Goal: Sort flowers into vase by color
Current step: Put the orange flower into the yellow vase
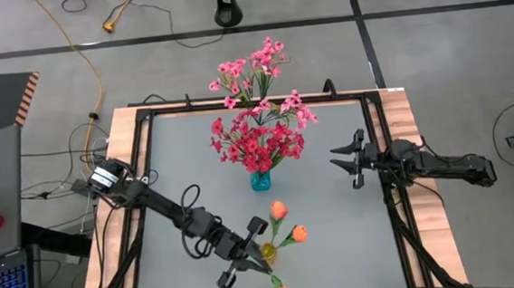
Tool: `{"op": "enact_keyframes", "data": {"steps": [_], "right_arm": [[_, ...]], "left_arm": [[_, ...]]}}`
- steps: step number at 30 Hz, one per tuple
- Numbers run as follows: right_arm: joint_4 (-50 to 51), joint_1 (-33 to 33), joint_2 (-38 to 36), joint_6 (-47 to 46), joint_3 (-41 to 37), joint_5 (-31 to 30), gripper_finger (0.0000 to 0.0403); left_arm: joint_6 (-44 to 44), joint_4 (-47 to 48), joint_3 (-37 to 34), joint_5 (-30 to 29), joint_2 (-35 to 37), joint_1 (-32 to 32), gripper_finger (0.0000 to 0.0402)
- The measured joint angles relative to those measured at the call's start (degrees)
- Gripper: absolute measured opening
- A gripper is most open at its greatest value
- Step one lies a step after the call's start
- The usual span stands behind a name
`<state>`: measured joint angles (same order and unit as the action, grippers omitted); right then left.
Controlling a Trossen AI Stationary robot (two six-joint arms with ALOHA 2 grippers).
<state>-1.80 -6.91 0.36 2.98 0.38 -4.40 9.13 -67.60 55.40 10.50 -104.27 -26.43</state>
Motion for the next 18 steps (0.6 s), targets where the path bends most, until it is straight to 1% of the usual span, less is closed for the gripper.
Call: {"op": "enact_keyframes", "data": {"steps": [3,5,9,15,18], "right_arm": [[0.0,0.0,0.0,0.0,0.0,0.0,0.0171],[0.0,0.0,0.0,0.0,0.0,0.0,0.0171],[0.0,0.0,0.0,0.0,0.0,0.0,0.0171],[0.0,0.0,0.0,0.0,0.0,0.0,0.0171],[0.0,0.0,0.0,0.0,0.0,-0.1,0.0171]], "left_arm": [[2.0,0.0,0.0,-4.1,0.0,-0.7,0.0],[3.0,0.0,0.0,-5.8,0.0,-0.9,0.0],[3.8,-0.7,0.1,-6.9,-0.7,-0.9,0.0],[4.0,-6.6,2.3,-8.3,-6.3,-1.0,0.0],[3.6,-7.5,2.8,-8.4,-7.5,-1.0,0.0]]}}
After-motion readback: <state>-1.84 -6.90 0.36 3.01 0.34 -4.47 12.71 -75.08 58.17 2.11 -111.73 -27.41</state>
